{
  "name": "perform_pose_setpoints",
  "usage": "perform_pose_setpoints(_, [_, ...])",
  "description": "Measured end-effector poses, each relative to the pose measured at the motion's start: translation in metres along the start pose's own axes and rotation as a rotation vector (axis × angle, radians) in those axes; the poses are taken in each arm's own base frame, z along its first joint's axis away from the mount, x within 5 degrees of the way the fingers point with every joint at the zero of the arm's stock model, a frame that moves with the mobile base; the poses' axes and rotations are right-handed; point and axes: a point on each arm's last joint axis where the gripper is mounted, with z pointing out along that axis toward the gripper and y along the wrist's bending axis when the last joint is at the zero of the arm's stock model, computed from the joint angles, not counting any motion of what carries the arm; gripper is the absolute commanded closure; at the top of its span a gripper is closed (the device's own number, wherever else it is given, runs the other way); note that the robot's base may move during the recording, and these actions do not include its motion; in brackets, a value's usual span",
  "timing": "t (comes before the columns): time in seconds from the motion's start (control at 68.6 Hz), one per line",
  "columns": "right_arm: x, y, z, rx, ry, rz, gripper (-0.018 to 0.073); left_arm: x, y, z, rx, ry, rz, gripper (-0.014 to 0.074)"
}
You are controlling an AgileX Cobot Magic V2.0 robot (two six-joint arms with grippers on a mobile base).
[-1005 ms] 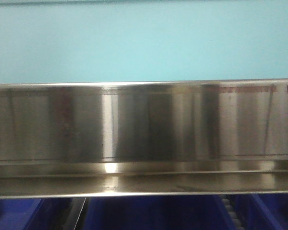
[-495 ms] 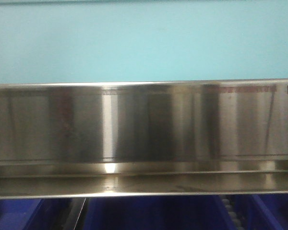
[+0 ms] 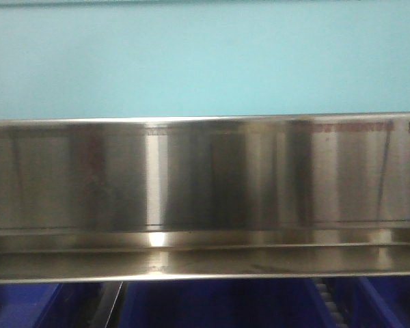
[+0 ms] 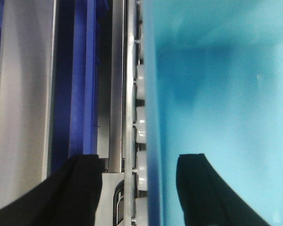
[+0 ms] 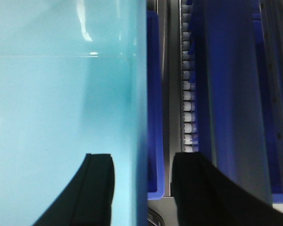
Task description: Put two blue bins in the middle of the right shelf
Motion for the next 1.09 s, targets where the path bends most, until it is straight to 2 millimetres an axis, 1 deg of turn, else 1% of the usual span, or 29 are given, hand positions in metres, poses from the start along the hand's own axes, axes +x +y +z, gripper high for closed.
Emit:
perform_pose_setpoints(0.291, [0.0, 0.0, 0.0, 0.0, 0.0, 0.0, 0.0357, 0.0007, -0.0008, 0.0004, 0.008, 0.006, -0.007, 0.0314])
perform_pose_setpoints(0.393, [0.0, 0.0, 0.0, 0.0, 0.0, 0.0, 0.0367, 0.0007, -0.0008, 0.0004, 0.008, 0.006, -0.01, 0.035])
perform_pose_setpoints(0.452, [0.0, 0.0, 0.0, 0.0, 0.0, 0.0, 0.0396, 0.0007, -0.0008, 0.0004, 0.008, 0.007, -0.018, 0.0407])
perform_pose_setpoints(0.495, [0.0001, -0.0002, 0.0, 0.002, 0.001, -0.001, 0.0443, 0.0008, -0.0009, 0.0003, 0.01, 0.007, -0.027, 0.0485])
perform_pose_setpoints(0.51, [0.0001, -0.0002, 0.0, 0.002, 0.001, -0.001, 0.0461, 0.0006, -0.001, 0.0003, 0.011, 0.006, -0.03, 0.0496])
perform_pose_setpoints(0.597, [0.0003, -0.0003, 0.0, 0.004, 0.003, -0.004, 0.0583, 0.0008, -0.0013, 0.0003, 0.014, 0.007, -0.034, 0.0616])
perform_pose_setpoints(0.612, [0.0003, -0.0003, 0.0, 0.004, 0.003, -0.004, 0.0608, 0.0009, -0.0015, 0.0003, 0.016, 0.009, -0.037, 0.0648])
perform_pose_setpoints(0.656, [0.0005, 0.0008, -0.0001, -0.004, 0.004, 0.001, 0.0684, 0.001, -0.0023, 0.0003, 0.025, 0.01, -0.041, 0.0703])
perform_pose_setpoints(0.685, [0.0006, 0.001, -0.0001, -0.006, 0.005, 0.005, 0.073, 0.0012, -0.0032, 0.0002, 0.029, 0.01, -0.044, 0.0706])
perform_pose_setpoints(0.918, [0.0009, 0.0008, -0.0001, -0.005, 0.008, 0.009, 0.0721, 0.0015, -0.004, 0.0002, 0.038, 0.013, -0.052, 0.0707])
perform_pose_setpoints(1.093, [-0.001, 0.0004, -0.0071, 0.001, 0.016, 0.012, 0.0721, 0.0016, -0.0044, 0.0001, 0.041, 0.015, -0.053, 0.0707])
